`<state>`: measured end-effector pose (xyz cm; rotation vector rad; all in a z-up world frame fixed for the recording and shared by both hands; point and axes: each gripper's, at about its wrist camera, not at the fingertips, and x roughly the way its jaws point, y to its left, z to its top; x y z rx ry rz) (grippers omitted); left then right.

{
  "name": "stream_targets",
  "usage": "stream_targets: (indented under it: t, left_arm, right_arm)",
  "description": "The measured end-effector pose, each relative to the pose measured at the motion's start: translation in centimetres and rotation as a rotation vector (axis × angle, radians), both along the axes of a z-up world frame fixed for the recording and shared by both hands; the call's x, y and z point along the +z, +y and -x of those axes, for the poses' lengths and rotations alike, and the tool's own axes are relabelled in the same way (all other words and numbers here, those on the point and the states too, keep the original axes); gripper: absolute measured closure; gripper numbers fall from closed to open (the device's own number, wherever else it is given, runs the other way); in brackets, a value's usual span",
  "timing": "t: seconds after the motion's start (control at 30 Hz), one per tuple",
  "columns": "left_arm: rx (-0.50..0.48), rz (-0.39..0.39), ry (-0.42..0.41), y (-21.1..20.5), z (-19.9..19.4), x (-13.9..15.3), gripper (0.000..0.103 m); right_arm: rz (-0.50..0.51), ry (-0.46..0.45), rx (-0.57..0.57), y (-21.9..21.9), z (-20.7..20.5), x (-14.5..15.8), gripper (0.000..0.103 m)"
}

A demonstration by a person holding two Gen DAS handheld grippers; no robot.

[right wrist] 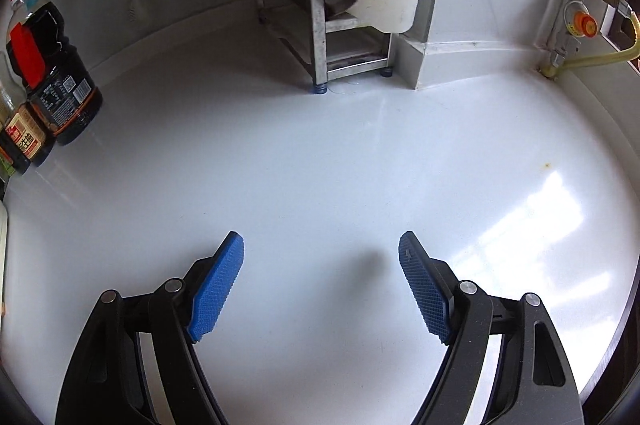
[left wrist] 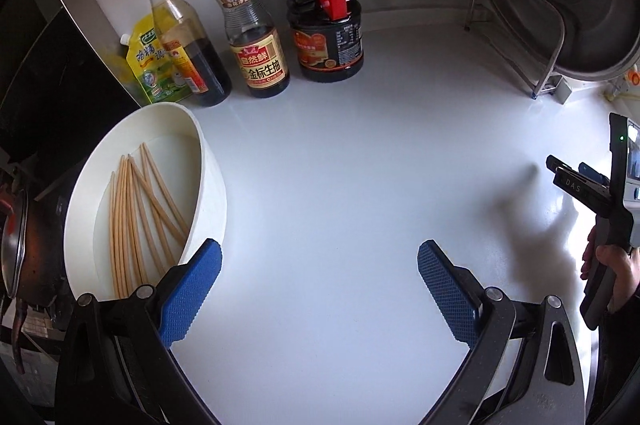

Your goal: Organize utensils

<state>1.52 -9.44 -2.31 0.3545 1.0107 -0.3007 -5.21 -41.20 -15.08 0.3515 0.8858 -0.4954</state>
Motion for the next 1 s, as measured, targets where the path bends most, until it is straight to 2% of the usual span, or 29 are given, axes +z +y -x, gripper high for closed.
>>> stream_targets:
  t: [0.13, 0.37, 1.0]
  left_arm:
    - [0.004, -0.004, -0.011, -0.3, 0.0, 0.3, 0.006]
    - [0.036, -0.003, -0.024, 0.1, -0.3, 0.6, 0.006]
    - [0.28, 0.094, -0.073, 7.0, -1.8, 1.7, 0.006]
  right_arm:
    - [-0.016, -0.013, 0.015, -0.1, -0.3, -0.1, 0.027]
    - [-0.029, -0.025, 0.087, 2.5, -1.0, 0.6, 0.027]
    - [-0.023, -0.075, 0.389, 15.1, -1.6, 8.7, 0.027]
